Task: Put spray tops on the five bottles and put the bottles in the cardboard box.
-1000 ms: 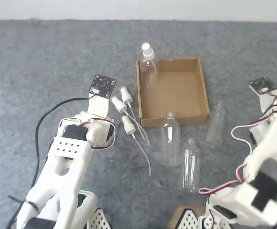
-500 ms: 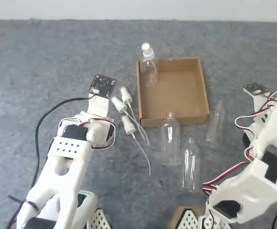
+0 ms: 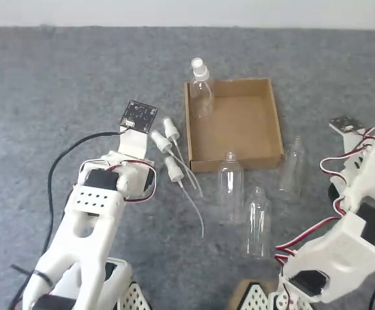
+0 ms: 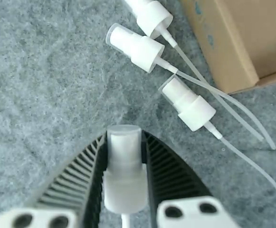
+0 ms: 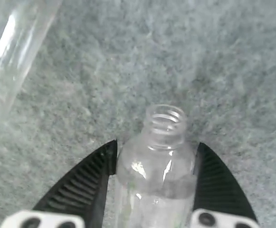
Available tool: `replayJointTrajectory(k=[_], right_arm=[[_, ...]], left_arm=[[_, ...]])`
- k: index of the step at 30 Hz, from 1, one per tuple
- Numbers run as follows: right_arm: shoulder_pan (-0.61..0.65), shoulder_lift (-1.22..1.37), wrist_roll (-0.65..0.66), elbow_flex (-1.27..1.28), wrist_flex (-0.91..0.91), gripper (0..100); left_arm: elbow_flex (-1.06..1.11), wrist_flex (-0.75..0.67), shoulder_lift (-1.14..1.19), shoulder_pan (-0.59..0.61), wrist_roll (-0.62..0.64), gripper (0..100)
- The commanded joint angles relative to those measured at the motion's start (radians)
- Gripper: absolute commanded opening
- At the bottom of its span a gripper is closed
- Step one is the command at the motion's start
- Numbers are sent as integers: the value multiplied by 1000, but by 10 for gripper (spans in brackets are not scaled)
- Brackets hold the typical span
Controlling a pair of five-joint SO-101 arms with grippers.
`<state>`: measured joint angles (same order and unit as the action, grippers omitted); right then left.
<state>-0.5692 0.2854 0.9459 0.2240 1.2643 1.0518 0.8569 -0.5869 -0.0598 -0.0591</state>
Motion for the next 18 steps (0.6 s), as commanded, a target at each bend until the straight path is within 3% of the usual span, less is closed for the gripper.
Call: replayJointTrajectory(k=[1,5,12,18], right_arm=[[-8,-13,18,-46,-4,121],[-5,-21,14,-60,-4,0],[-2,-22,3,-250,162,6],[62,-24,-138,-532,366,6]], left_arm=[[-5,-14,-41,5,8,10],[-5,-14,-41,5,8,10],[16,-34,-49,2,8,10],[25,-74,-49,3,8,10]])
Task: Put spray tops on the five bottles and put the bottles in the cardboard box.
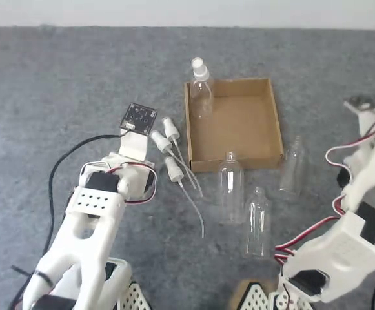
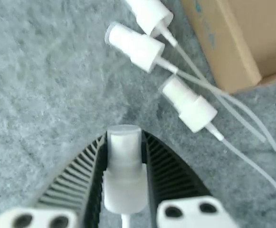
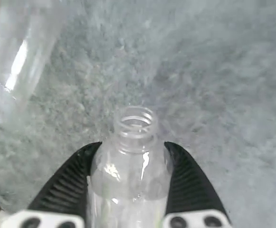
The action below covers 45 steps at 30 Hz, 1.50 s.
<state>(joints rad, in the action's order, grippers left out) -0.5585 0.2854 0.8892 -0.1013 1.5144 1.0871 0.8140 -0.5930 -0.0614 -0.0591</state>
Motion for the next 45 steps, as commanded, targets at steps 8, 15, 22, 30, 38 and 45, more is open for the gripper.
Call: replayJointTrajectory(k=[8,15,22,30,38,45], right_arm=[[266,-237,-256,-249,193,6],[558,-498,-410,-100,147,6],[892,-746,-549,176,-44,6],[1165,-865,-667,529,-394,6],[1331,-923,-732,729,-604,6],[1434,-931,-726,867,-762,8]], left_arm=[[-35,-26,-46,9,8,10],[-242,120,-46,98,78,10],[-516,273,-46,100,109,10],[-808,394,-46,104,219,10],[-990,410,-48,115,361,10],[-1069,407,-46,112,482,10]])
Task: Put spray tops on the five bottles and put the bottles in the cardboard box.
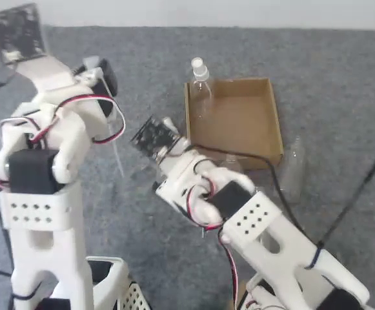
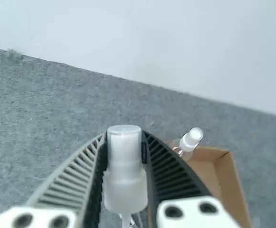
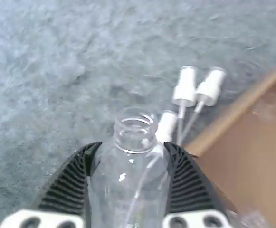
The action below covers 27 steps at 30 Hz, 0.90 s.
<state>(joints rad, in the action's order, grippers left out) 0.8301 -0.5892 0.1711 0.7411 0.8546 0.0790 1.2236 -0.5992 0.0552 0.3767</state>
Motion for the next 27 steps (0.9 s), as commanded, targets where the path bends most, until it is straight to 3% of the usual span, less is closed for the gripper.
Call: replayJointTrajectory(k=[1,11,21,27], right_arm=[[51,-56,-6,37,-134,7],[70,-58,-71,195,-435,6],[71,-58,-94,244,-501,6],[84,-58,-95,265,-510,6]], left_arm=[[-61,-3,-40,-5,48,10],[-35,-38,-81,5,78,9],[361,-350,-328,-3,12,9],[483,-496,-382,-9,11,9]])
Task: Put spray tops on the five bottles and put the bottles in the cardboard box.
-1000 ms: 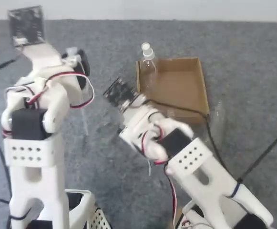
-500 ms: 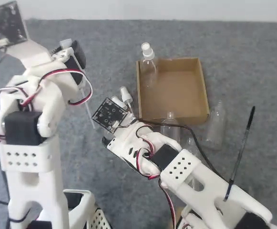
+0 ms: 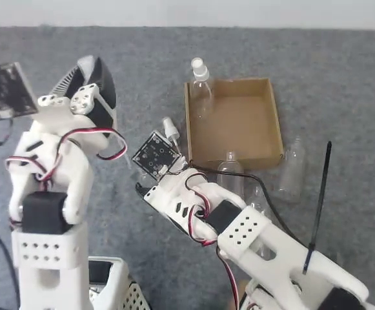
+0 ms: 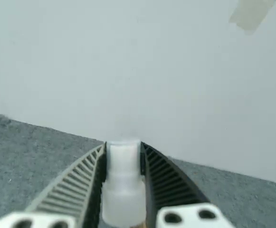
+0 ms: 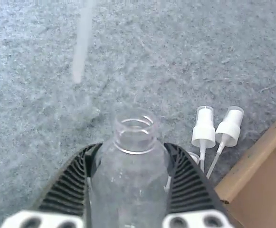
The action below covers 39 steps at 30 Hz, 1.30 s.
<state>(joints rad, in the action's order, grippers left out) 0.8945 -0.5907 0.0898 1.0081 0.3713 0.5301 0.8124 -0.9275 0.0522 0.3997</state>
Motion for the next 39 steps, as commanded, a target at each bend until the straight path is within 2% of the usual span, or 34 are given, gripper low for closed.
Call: replayJointTrajectory(k=[1,12,25,30,35,39], right_arm=[[28,-56,-14,0,-27,6],[50,-56,-12,0,-25,6],[48,-56,-5,0,-24,6],[50,-54,-3,8,-4,6],[36,-54,-11,25,-8,6],[-4,-54,-17,69,-179,6]], left_arm=[[41,-87,-55,-12,-12,9],[211,-198,-49,-14,-18,9],[334,-201,-69,-21,-17,9],[309,-66,-69,-23,-18,9],[255,69,-69,-46,-74,9],[251,91,-69,-87,-74,9]])
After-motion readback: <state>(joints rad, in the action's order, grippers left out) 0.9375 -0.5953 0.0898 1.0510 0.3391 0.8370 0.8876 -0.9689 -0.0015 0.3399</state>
